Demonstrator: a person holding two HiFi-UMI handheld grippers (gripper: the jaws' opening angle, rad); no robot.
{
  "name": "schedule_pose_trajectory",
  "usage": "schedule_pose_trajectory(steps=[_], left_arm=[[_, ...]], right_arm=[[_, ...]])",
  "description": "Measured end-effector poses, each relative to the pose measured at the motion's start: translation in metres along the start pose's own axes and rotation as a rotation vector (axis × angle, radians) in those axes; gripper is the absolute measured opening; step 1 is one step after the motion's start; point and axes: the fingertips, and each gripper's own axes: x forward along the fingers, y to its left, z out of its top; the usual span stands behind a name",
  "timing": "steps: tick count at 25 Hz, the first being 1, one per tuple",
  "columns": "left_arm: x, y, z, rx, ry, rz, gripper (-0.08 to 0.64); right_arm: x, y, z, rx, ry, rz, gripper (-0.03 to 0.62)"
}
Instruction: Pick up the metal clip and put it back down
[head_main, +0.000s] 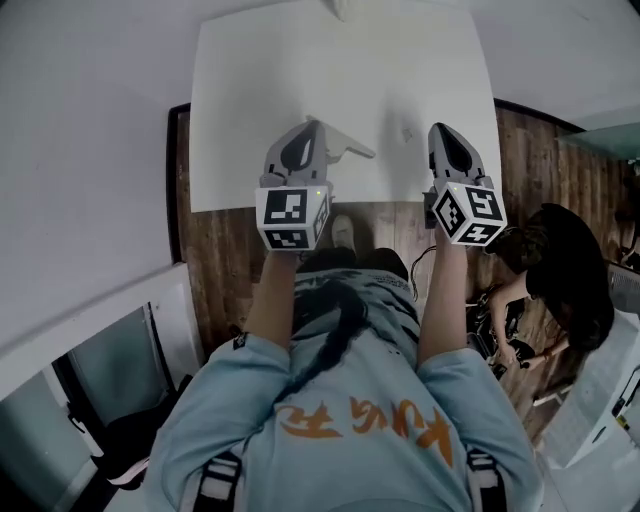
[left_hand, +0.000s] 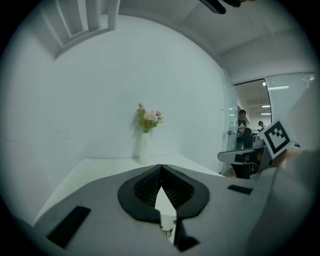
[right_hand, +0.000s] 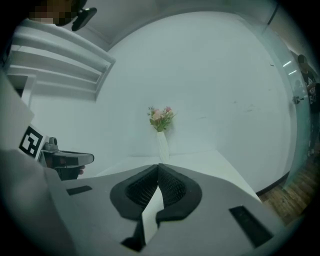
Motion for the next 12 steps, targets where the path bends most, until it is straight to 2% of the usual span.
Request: schedule_pose_trajectory(steps=[6,12], left_arm=[[0.018,0.001,-0.019,0.107,0.068,-0.039,0.025],[0.021,0.016,-0.069,0.238,0.201,-0.084,0.028]], right_arm=[[0.024,0.0,-0.014,-0.001,0.07,0.031,0.012],[0.037,0.006,-0.032,-0.003,0.123,0.057,0.012]])
